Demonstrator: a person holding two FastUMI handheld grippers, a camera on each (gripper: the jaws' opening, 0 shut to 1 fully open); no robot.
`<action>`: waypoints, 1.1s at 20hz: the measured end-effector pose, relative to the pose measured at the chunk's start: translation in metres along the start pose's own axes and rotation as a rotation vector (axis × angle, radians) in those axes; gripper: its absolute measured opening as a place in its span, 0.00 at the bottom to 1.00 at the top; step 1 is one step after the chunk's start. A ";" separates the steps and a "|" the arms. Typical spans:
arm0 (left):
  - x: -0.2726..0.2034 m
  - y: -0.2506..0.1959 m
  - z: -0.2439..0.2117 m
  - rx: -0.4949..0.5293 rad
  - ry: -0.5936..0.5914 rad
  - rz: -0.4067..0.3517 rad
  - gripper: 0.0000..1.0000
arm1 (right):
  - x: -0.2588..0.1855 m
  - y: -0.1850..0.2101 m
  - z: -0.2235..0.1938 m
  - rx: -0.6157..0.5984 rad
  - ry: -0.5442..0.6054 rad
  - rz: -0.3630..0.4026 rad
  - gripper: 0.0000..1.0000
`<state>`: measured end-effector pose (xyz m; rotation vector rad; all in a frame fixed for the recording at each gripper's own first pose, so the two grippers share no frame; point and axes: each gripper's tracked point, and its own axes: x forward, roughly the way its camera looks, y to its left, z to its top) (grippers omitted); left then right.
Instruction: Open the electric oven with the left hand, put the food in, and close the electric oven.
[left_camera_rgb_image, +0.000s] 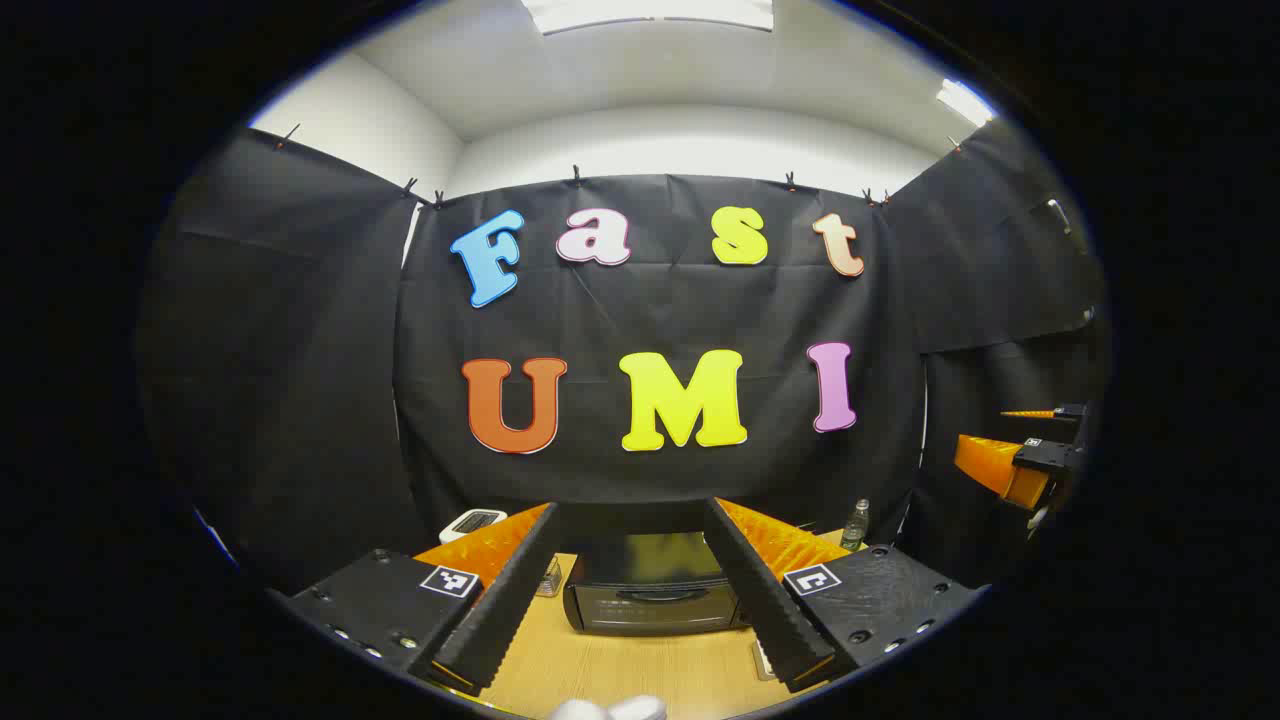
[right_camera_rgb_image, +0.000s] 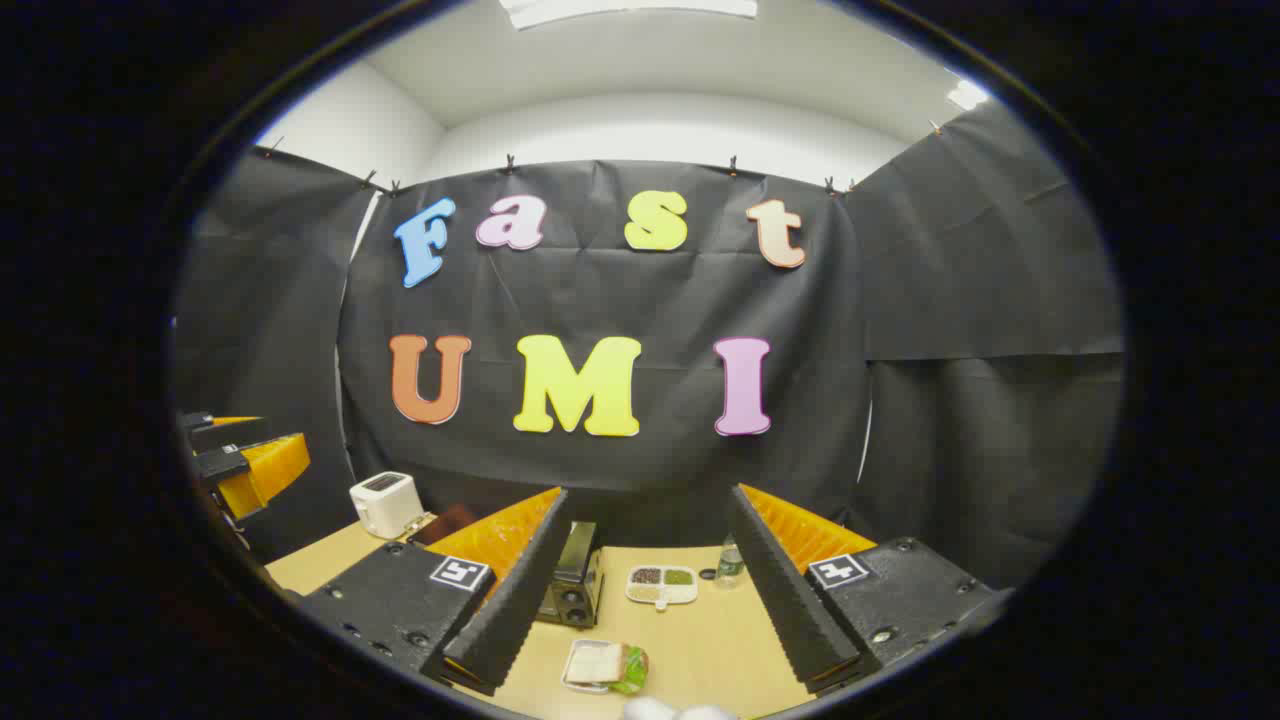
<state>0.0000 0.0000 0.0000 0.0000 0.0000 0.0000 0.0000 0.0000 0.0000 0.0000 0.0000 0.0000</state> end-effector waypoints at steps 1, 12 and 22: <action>0.001 0.000 0.000 0.000 0.002 0.000 0.95 | 0.001 0.001 0.001 0.002 0.000 -0.001 0.95; 0.010 0.006 0.000 0.018 -0.006 0.002 0.95 | 0.014 -0.001 -0.010 0.009 0.025 -0.011 0.95; 0.035 0.002 -0.045 0.045 0.019 0.010 0.95 | 0.023 -0.012 -0.017 0.008 0.024 -0.006 0.95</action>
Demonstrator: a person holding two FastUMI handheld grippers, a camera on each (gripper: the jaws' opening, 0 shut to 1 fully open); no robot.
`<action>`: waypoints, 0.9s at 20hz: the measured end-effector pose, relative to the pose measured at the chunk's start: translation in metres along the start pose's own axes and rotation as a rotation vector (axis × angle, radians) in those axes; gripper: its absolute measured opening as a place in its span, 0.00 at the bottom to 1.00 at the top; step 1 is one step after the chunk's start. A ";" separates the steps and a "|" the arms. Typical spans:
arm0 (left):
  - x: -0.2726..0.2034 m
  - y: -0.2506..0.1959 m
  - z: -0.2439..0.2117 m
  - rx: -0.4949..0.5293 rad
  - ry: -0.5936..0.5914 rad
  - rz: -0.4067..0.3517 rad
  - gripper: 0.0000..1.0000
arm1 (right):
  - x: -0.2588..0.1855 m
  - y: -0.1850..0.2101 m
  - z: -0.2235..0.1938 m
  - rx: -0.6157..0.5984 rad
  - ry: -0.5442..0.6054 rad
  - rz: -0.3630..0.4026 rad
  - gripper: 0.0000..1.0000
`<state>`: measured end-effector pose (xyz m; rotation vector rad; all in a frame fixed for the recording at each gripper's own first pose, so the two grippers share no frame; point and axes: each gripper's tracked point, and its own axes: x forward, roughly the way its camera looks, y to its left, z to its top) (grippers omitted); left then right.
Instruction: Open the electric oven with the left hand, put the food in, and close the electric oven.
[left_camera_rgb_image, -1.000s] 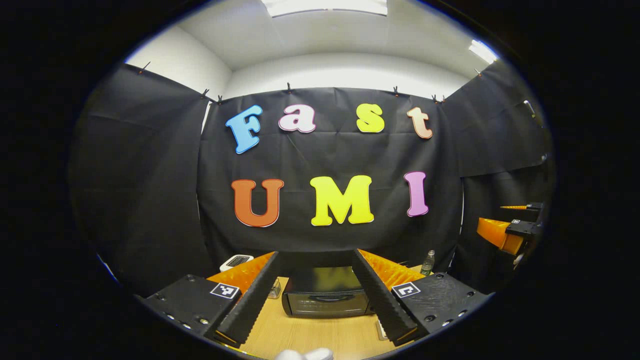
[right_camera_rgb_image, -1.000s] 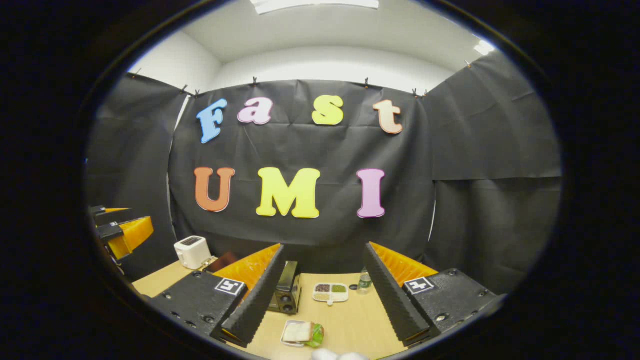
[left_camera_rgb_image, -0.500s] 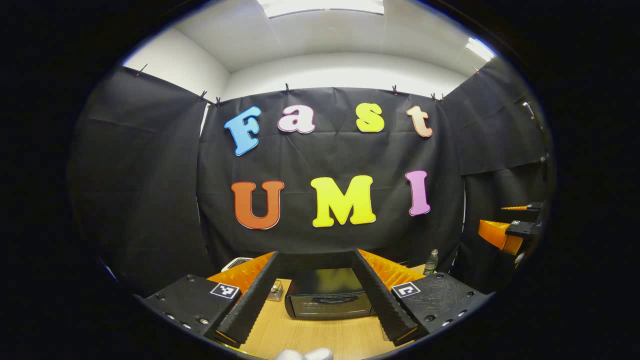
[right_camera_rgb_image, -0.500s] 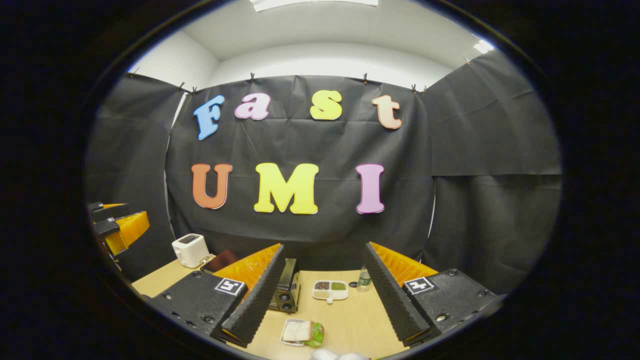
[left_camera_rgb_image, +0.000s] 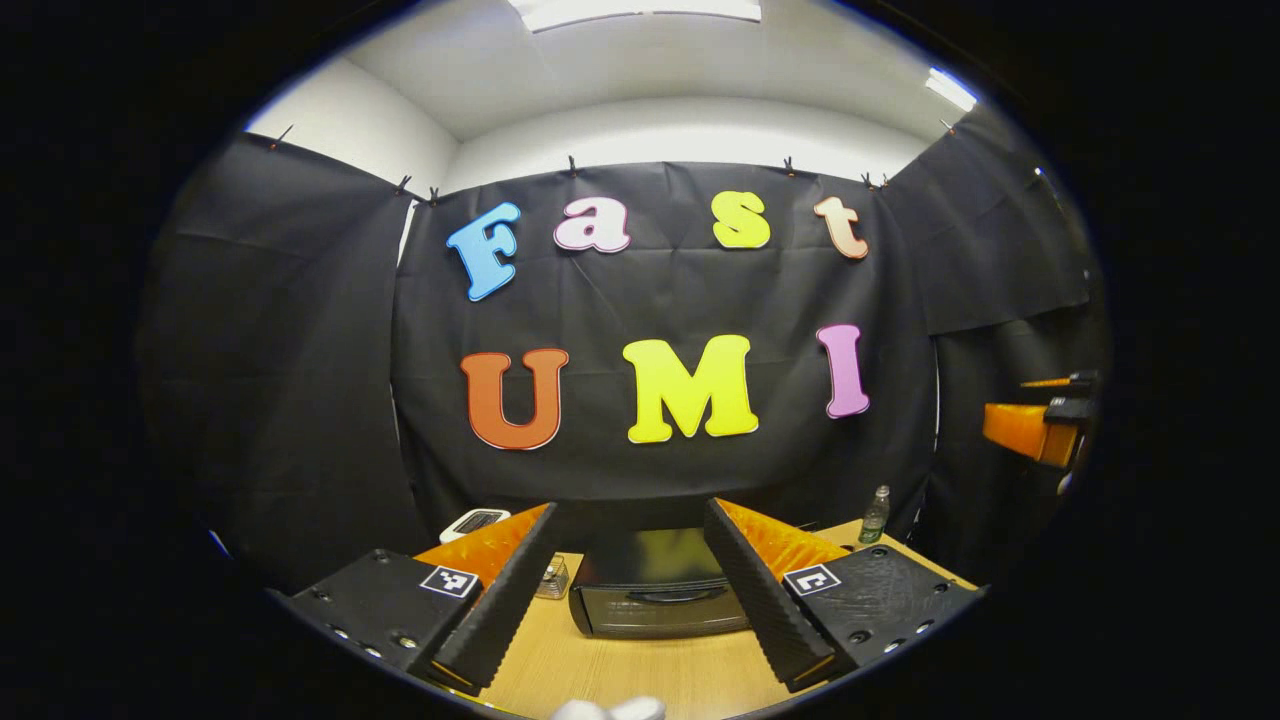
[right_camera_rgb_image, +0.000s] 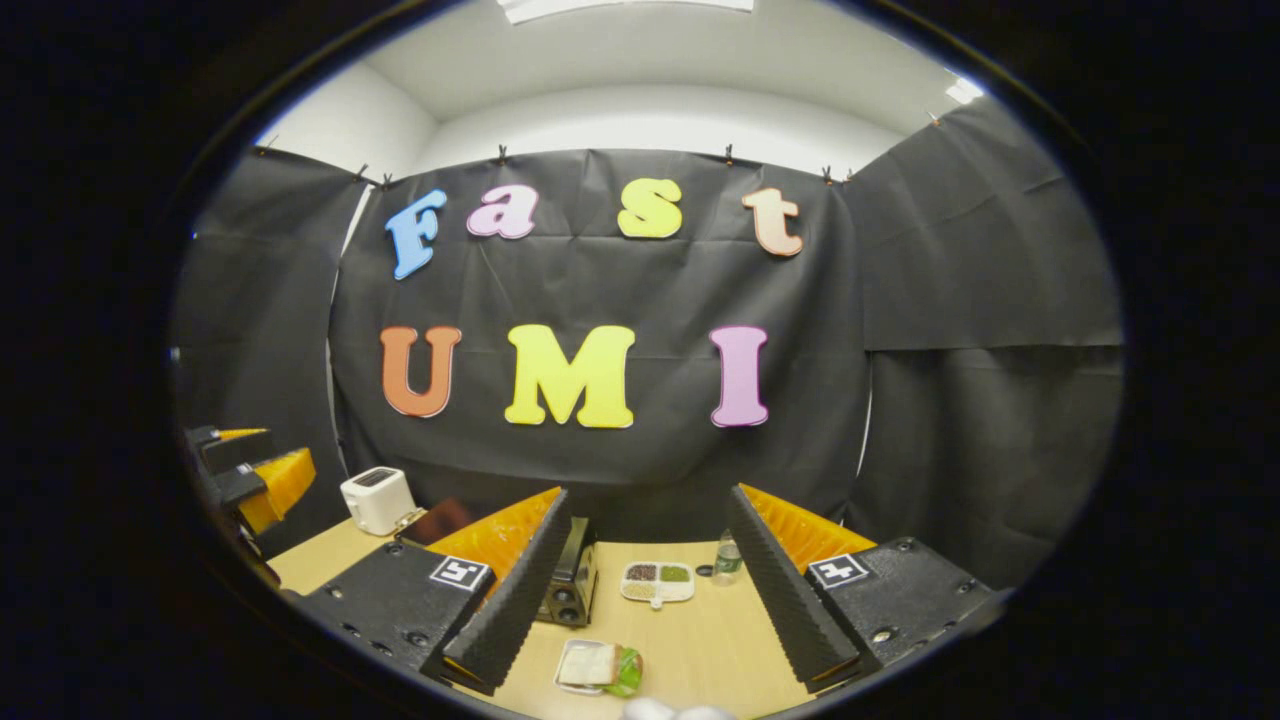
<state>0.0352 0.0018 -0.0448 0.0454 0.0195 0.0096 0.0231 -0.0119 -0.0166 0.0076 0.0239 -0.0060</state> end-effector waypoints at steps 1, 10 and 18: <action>0.005 -0.005 -0.012 -0.003 0.021 -0.011 0.95 | 0.000 -0.002 -0.001 -0.003 0.001 0.003 0.95; 0.063 -0.043 -0.113 -0.024 0.107 -0.050 0.95 | -0.005 -0.039 -0.018 -0.044 0.034 -0.032 0.95; 0.138 -0.065 -0.197 -0.060 0.230 -0.057 0.95 | 0.002 -0.066 -0.041 -0.074 0.116 -0.096 0.95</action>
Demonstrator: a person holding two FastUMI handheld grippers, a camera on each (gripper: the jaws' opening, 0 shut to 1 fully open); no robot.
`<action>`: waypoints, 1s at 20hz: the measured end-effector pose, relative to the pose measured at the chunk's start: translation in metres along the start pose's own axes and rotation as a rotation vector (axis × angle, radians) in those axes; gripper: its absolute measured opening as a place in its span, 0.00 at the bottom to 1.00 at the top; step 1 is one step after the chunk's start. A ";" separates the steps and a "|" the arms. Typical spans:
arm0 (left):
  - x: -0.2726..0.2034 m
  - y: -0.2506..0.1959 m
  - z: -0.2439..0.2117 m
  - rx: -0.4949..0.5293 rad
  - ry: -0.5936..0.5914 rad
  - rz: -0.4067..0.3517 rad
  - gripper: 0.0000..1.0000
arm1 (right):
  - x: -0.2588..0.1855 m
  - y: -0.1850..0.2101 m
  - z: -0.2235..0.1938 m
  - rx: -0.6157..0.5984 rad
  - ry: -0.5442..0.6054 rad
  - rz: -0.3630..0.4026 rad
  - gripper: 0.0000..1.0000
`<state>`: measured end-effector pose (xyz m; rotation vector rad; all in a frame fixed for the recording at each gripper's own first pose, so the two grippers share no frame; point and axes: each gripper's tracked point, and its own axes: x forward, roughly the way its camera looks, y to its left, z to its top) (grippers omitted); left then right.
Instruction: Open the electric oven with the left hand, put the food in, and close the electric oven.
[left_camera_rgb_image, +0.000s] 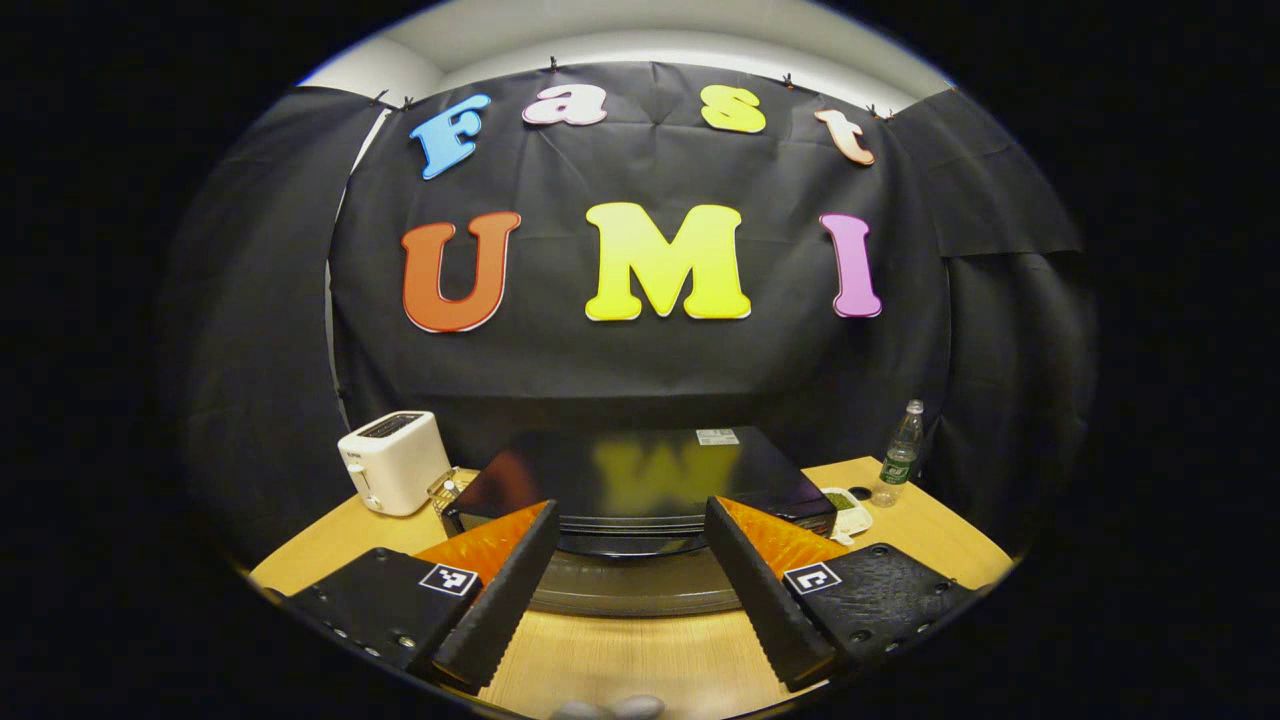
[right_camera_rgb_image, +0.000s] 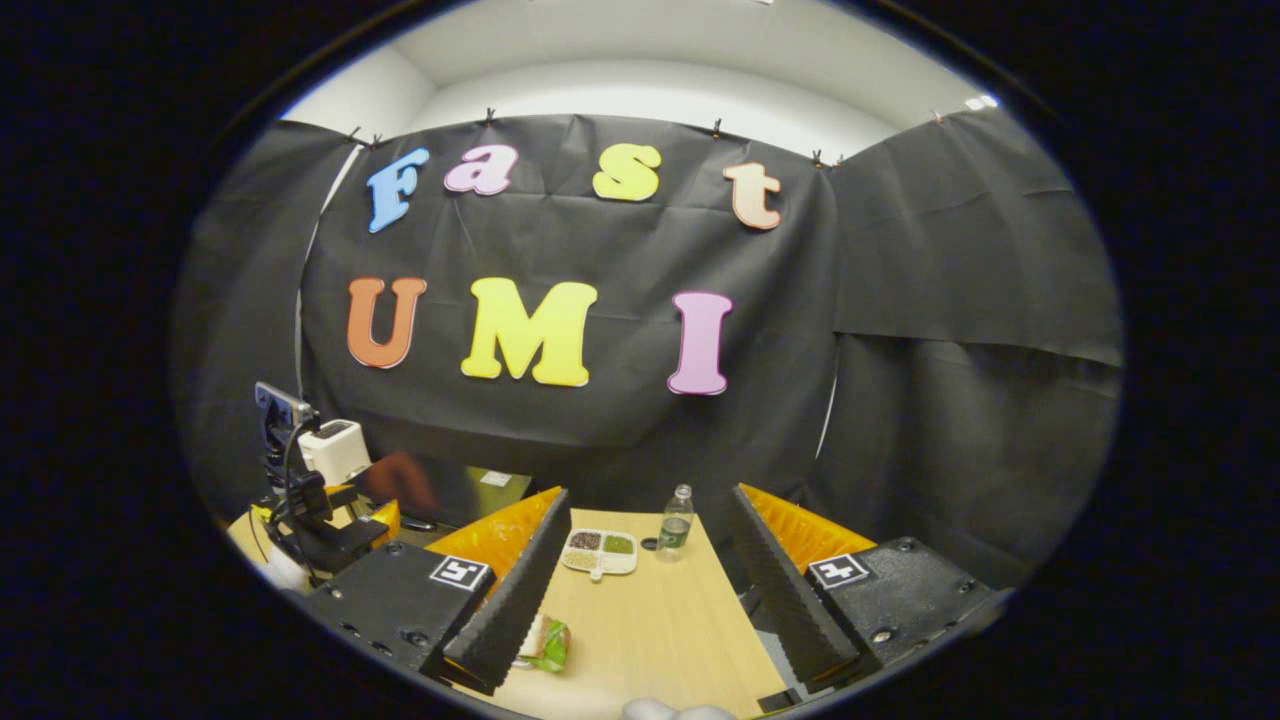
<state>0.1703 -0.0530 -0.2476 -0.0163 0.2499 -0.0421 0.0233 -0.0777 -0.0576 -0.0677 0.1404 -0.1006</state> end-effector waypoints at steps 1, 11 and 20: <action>0.009 0.001 -0.005 -0.004 0.011 0.000 0.95 | 0.002 -0.002 -0.002 0.000 0.009 -0.005 0.95; 0.047 0.004 -0.034 0.036 0.092 -0.003 0.98 | 0.022 0.006 -0.013 0.011 0.052 -0.008 1.00; 0.022 0.005 -0.044 0.027 0.115 -0.010 0.99 | 0.026 0.020 -0.019 0.020 0.060 0.021 0.96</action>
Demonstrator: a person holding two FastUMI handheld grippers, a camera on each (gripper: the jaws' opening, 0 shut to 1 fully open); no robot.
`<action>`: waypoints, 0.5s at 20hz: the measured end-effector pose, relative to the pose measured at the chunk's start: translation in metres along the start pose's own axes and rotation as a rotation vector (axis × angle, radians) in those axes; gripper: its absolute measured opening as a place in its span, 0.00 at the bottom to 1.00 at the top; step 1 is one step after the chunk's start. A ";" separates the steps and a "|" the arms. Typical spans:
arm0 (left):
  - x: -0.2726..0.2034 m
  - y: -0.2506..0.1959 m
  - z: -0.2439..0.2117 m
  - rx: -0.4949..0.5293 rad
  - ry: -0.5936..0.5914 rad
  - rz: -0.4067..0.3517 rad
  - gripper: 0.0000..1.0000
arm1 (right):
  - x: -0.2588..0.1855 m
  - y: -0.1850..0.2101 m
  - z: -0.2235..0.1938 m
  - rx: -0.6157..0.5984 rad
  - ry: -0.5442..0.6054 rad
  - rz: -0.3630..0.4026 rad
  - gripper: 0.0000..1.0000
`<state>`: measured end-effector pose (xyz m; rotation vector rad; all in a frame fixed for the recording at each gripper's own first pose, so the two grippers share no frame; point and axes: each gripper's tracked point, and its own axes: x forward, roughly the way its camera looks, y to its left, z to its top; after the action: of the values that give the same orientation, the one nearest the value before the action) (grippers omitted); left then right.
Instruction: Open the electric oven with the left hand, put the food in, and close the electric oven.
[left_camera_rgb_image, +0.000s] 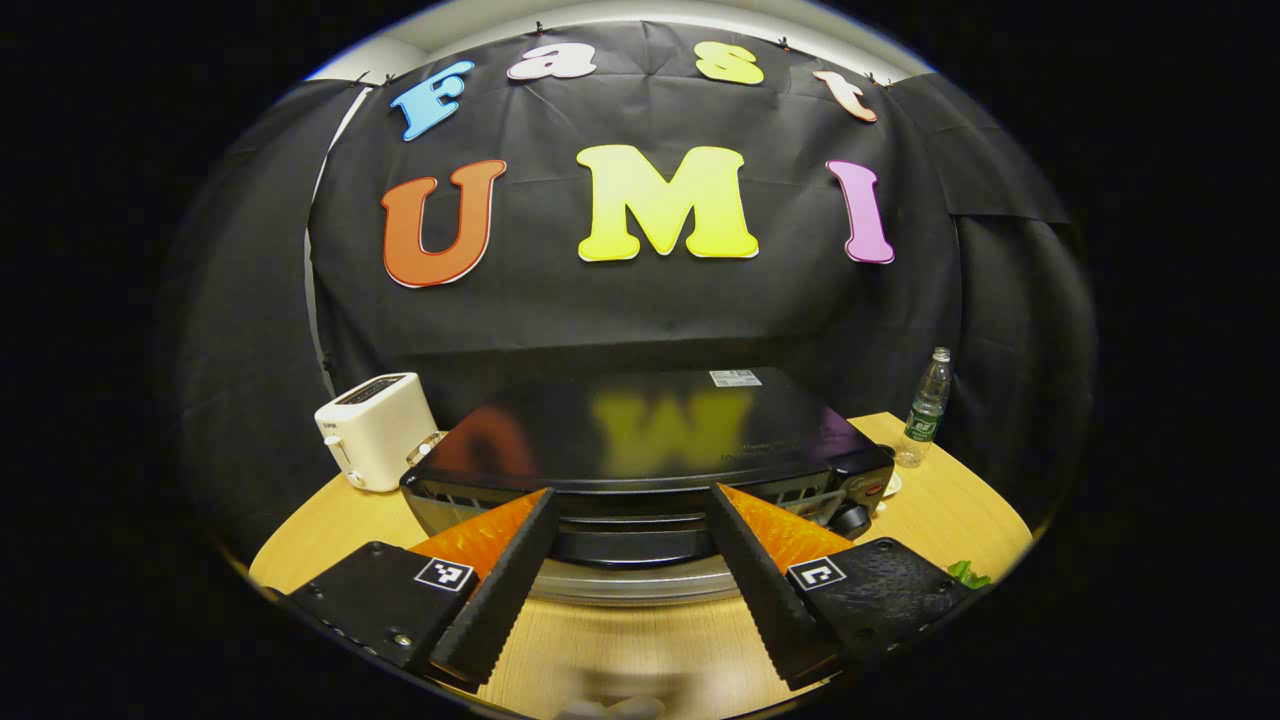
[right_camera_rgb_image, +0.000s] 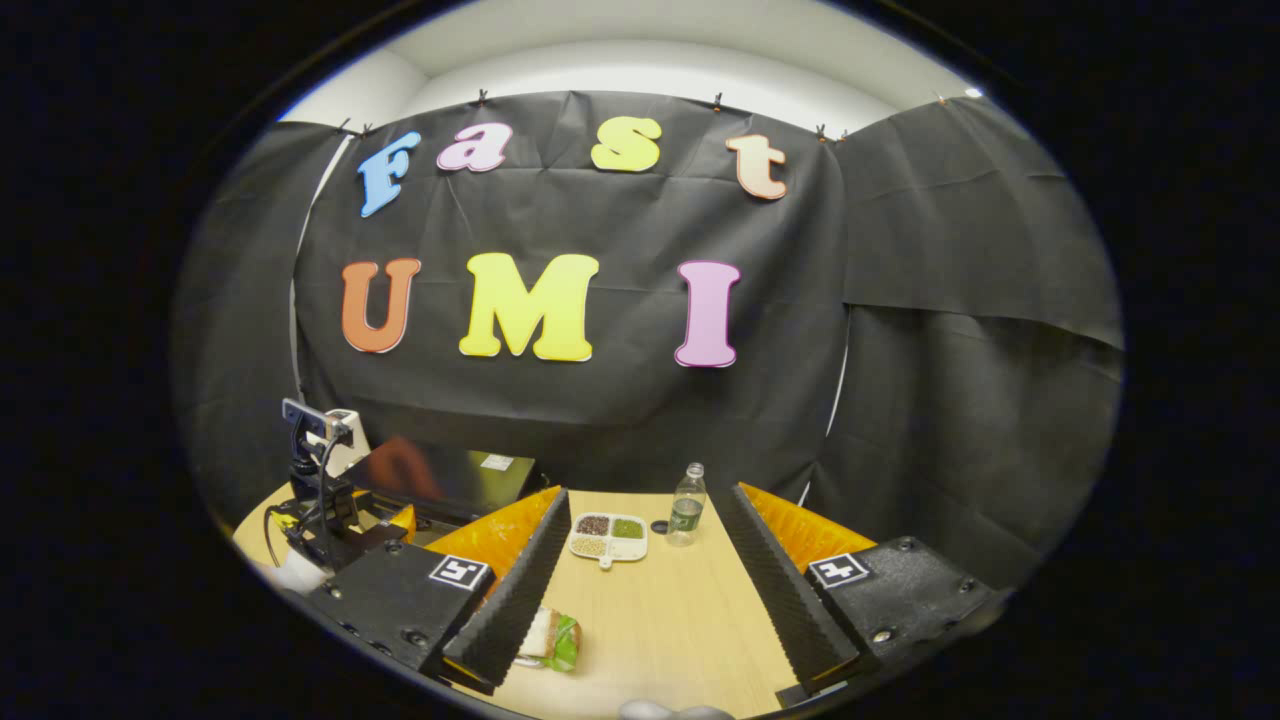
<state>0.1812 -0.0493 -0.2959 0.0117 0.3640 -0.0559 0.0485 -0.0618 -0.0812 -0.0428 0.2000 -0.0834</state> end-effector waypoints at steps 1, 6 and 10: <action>-0.005 -0.001 -0.003 0.002 0.003 -0.001 0.98 | -0.001 0.002 0.000 0.000 0.000 0.004 0.96; -0.033 -0.001 -0.025 0.003 0.013 -0.011 0.98 | -0.007 0.010 -0.005 0.011 0.003 0.028 0.96; -0.052 -0.002 -0.046 -0.004 0.034 -0.018 0.98 | -0.017 0.014 -0.008 -0.003 0.001 0.040 0.96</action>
<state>0.1163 -0.0477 -0.3200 0.0057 0.3986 -0.0725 0.0314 -0.0466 -0.0863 -0.0414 0.2013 -0.0433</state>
